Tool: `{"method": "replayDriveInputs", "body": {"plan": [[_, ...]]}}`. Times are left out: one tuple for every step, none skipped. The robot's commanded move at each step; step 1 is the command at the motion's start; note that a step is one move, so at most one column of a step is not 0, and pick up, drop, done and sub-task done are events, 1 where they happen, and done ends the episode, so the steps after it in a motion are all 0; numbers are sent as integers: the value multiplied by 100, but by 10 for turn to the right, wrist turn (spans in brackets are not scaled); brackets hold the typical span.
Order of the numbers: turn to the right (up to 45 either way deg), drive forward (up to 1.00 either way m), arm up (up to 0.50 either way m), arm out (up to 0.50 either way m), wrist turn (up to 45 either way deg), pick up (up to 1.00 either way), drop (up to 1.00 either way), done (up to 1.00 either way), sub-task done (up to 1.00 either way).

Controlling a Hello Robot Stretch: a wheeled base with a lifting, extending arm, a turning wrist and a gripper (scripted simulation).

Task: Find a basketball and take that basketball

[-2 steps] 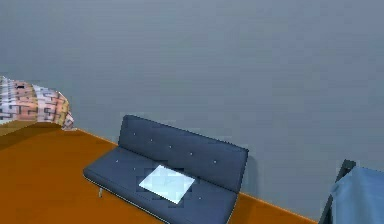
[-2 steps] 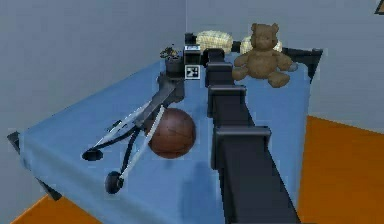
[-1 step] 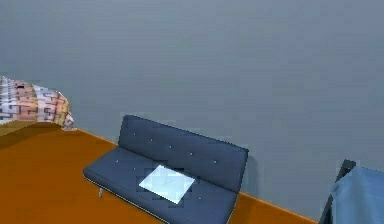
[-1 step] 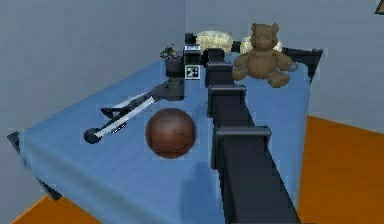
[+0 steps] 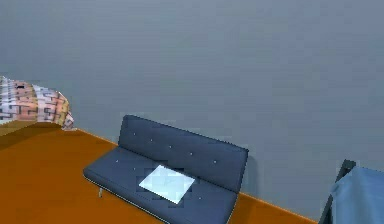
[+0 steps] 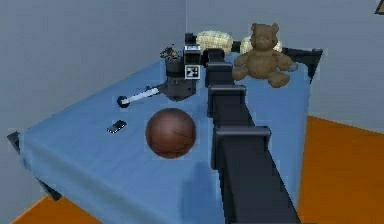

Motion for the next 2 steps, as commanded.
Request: {"method": "replayDriveInputs", "body": {"plan": [[0,0,0,0,270,0,0,0,0],[0,0,-26,0,0,0,0,0,0]]}}
